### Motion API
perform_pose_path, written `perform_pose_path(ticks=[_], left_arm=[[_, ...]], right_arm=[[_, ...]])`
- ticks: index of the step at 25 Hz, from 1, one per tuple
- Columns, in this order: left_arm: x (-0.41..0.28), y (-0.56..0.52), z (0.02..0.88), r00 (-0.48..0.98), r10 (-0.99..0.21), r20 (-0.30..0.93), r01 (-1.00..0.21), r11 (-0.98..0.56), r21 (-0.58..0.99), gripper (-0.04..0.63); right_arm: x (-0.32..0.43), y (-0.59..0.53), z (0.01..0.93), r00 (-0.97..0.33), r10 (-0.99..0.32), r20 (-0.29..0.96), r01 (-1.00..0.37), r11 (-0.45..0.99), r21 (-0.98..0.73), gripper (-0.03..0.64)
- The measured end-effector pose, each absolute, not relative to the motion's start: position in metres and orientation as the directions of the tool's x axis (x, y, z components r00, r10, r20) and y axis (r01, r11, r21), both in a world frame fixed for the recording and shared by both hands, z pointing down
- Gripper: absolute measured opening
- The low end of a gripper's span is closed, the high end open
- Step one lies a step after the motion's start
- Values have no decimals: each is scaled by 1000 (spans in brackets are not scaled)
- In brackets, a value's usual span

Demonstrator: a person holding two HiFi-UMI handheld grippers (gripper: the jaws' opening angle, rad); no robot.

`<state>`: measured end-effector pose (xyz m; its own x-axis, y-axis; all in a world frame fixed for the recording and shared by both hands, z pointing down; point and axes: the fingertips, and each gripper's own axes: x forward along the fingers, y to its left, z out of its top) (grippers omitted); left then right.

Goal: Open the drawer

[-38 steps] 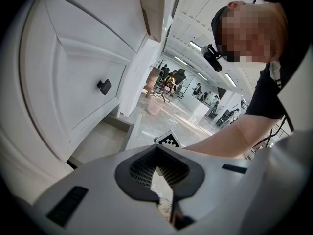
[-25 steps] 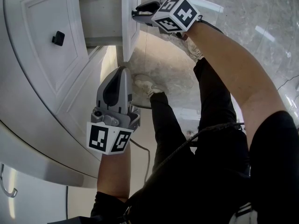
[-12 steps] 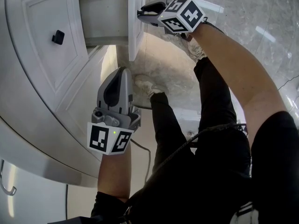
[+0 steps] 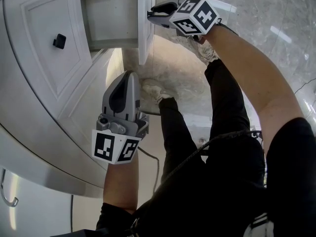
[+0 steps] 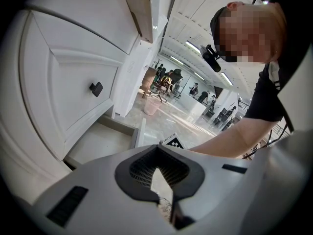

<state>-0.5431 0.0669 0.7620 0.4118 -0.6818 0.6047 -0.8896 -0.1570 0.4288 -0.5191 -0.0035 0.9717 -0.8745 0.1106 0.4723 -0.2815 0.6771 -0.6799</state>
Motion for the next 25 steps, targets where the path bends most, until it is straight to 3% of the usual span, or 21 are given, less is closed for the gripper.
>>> perform_pose_path(ticks=[25], left_arm=[[-540,72,758,408,-691,596,-889,-154,430,-9]], right_arm=[[-488,3,974,-869,117,481,-288,672,-682,126]])
